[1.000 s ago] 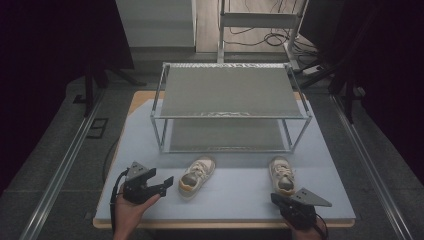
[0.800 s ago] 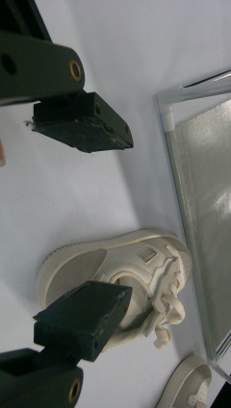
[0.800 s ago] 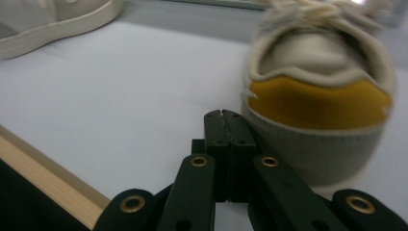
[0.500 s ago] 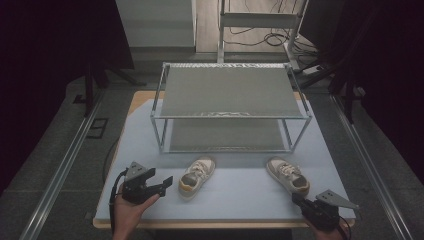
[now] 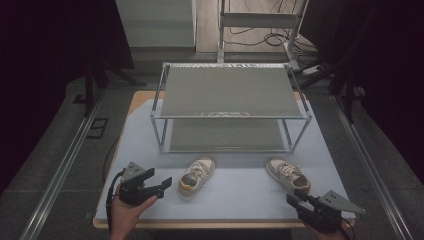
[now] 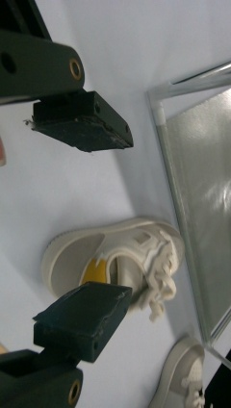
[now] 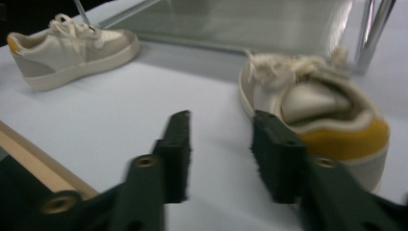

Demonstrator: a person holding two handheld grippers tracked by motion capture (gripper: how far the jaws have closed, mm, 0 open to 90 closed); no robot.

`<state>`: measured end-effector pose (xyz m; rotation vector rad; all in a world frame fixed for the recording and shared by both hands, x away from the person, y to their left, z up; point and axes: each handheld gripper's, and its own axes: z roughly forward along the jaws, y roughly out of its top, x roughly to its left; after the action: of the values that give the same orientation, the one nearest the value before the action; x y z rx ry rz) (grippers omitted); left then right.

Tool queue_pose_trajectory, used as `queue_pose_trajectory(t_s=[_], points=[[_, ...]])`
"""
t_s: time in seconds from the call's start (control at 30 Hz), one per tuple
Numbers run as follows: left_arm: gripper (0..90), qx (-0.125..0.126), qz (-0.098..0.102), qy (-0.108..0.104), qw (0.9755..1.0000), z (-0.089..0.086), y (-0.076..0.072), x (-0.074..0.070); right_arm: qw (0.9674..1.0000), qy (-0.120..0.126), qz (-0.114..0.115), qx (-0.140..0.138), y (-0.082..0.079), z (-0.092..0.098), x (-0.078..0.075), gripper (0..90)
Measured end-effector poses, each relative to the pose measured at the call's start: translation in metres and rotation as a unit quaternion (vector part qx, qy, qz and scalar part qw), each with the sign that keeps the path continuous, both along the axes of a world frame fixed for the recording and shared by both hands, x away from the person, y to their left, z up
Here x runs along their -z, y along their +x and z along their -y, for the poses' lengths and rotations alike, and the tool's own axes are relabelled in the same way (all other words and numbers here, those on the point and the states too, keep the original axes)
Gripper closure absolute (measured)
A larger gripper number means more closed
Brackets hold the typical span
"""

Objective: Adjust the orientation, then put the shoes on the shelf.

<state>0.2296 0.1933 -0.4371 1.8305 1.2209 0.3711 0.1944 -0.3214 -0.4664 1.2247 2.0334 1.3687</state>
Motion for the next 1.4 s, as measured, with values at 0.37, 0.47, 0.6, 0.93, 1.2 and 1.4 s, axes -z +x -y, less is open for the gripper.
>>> queue_pose_trajectory(t_s=[0.37, 0.47, 0.6, 0.93, 1.2, 1.4], points=[[21.7, 0.027, 0.019, 0.010, 0.9994, 0.012, -0.011, -0.021, 0.9994, -0.018, 0.027, 0.014, 0.011, -0.003, -0.027, 31.7], [21.4, 0.026, 0.019, 0.009, 0.9994, 0.013, -0.009, -0.024, 0.9991, -0.025, 0.026, 0.022, 0.020, -0.001, -0.032, 28.8], [21.0, 0.033, 0.016, 0.014, 0.9992, 0.019, -0.006, -0.028, 0.9989, -0.028, 0.017, 0.034, 0.031, 0.002, -0.034, 23.4], [17.8, 0.052, -0.018, 0.053, 0.9971, 0.059, 0.011, -0.012, 0.9971, -0.046, -0.018, 0.059, 0.057, 0.006, -0.024, 13.3], [14.5, 0.052, -0.060, 0.093, 0.9926, 0.083, 0.029, 0.016, 0.9950, -0.058, -0.060, 0.055, 0.069, 0.010, -0.006, 10.7], [14.6, 0.048, -0.079, 0.104, 0.9902, 0.090, 0.036, 0.030, 0.9914, -0.077, -0.094, 0.049, 0.078, 0.009, 0.012, 10.4]])
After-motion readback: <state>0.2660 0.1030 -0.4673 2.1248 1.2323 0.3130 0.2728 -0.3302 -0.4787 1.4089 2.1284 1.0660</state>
